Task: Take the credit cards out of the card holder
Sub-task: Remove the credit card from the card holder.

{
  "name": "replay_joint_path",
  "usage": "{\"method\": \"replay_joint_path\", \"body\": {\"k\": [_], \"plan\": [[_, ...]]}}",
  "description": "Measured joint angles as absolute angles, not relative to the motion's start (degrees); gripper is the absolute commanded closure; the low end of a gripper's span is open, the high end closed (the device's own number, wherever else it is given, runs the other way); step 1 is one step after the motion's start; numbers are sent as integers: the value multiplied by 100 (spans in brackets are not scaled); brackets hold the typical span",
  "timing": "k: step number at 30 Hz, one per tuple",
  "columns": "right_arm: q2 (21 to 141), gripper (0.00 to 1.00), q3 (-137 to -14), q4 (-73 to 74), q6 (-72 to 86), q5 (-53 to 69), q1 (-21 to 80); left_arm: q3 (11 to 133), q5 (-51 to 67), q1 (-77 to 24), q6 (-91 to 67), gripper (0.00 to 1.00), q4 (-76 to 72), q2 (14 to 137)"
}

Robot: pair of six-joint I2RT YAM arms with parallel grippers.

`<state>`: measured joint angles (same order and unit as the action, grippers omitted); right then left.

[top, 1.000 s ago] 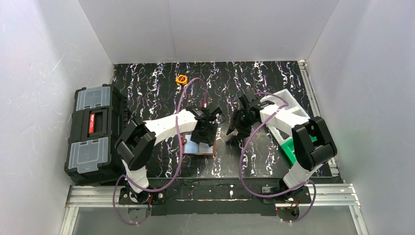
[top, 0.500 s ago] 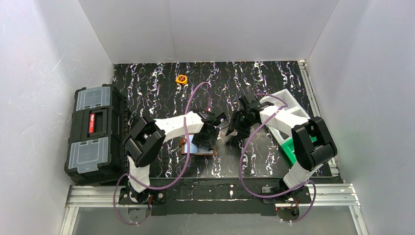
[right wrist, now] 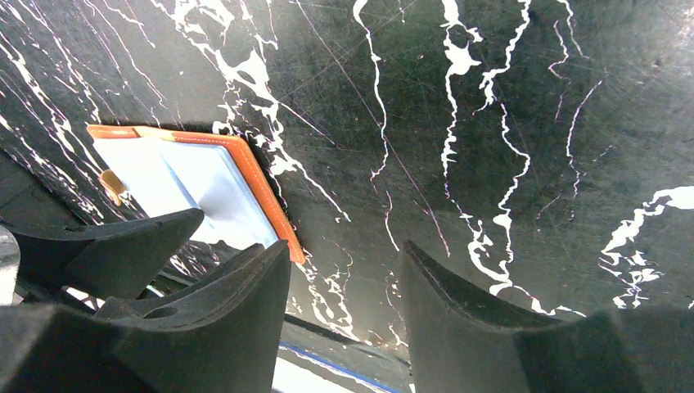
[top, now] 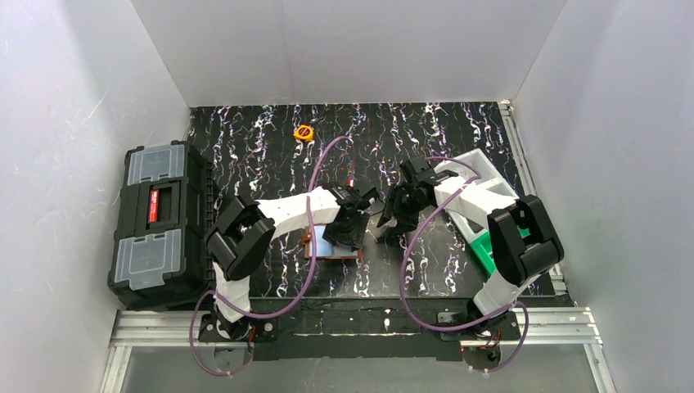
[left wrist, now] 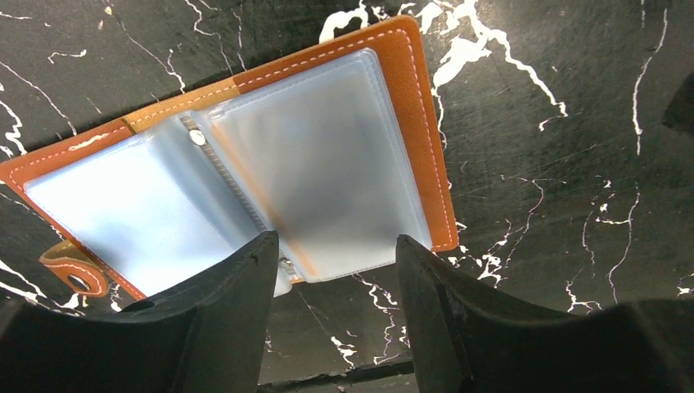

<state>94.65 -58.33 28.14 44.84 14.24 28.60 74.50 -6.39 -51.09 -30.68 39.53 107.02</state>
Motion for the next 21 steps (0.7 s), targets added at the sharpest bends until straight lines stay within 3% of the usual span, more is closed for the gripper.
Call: {"method": "replay_joint_path", "body": {"k": [13,21], "plan": [[9465,42,-5833,2812,4484,1448,2860,7371,-657,-5162,-3050,52,3820,10744],[9465,42,-5833,2812,4484,1474,2862,7461,-821,-5256,-3039,80,3944,10812]]}}
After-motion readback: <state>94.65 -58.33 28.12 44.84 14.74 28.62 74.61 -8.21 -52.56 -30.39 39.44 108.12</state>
